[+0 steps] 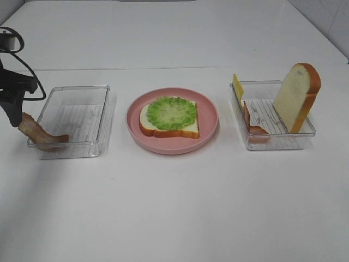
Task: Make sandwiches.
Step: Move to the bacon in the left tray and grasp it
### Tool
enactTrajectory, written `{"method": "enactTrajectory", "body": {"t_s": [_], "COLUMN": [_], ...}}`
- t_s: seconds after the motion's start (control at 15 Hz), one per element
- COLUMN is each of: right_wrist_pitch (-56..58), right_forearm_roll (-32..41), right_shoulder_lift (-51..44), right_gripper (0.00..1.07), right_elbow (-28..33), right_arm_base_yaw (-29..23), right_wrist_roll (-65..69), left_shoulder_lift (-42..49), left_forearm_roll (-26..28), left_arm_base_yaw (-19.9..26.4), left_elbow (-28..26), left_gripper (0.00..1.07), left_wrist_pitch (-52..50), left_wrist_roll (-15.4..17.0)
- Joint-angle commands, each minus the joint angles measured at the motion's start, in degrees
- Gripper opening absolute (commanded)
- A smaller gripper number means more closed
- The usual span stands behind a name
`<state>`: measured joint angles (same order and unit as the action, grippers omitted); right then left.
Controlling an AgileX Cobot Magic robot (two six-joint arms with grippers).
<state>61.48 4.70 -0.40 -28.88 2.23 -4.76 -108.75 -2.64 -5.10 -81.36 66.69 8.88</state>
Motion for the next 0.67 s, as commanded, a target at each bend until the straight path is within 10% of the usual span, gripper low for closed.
{"method": "enactTrajectory", "body": {"t_s": [0.07, 0.67], "right_wrist_pitch": [-0.6, -0.6], "right_forearm_roll": [0.1, 0.1], "right_shoulder_lift": [-0.7, -0.7], "right_gripper": [0.83, 0.83], "right_elbow": [0.0, 0.0], "right_arm_base_yaw": [0.3, 0.3], "right_wrist_roll": [-0.5, -0.5], "left_shoulder_lift": [0.2, -8.7], "left_forearm_roll": [2.0, 7.3], "left_arm_base_yaw": [1.0, 1.0], "left_elbow": [0.6, 0.1], "left_gripper": [0.68, 0.66], "left_wrist_pitch": [-6.4, -15.8], "left_wrist_roll": [0.7, -1.7]}}
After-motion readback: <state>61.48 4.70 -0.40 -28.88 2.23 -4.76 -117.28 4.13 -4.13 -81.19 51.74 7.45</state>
